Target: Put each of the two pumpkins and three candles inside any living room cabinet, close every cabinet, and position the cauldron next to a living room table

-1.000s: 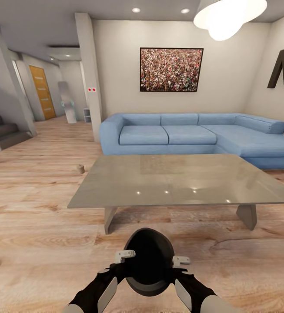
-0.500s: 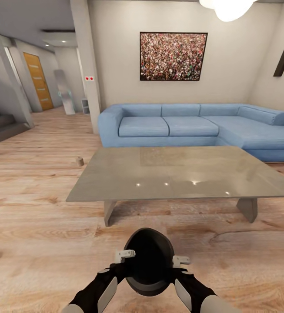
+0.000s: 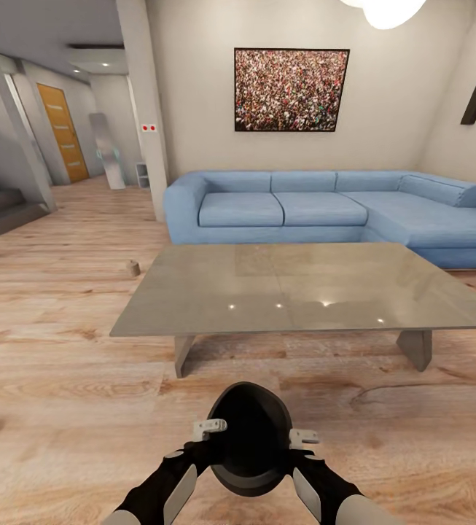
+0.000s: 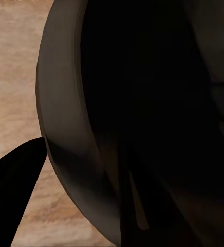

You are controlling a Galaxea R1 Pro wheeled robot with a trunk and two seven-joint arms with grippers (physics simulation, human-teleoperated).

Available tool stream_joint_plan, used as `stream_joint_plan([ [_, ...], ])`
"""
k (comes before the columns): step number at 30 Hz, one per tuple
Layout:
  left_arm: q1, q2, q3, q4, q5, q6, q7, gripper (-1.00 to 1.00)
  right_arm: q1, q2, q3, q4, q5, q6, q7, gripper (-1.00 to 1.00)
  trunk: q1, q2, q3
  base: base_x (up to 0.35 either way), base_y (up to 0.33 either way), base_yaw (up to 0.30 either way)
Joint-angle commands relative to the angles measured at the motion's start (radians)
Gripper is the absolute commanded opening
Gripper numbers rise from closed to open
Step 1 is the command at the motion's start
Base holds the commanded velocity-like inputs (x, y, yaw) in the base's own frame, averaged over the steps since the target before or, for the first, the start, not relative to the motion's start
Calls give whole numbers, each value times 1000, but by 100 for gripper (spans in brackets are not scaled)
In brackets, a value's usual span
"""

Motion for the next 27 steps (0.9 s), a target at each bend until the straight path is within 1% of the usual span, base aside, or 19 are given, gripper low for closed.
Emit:
stream_joint_plan([
  [1,0,16,-14,-2,26,4,2,-100,-1,-4,1,-39,-19,5,36,-100,0,0,-1,6,0,0],
  [6,0,16,-15,-2,26,4,2,-100,-1,-4,1,-39,-19,5,36,-100,0,0,-1,125,0,0],
  [27,0,16,-15,-2,26,4,2,-100,-1,-4,1,-39,-19,5,36,-100,0,0,-1,205,0,0],
])
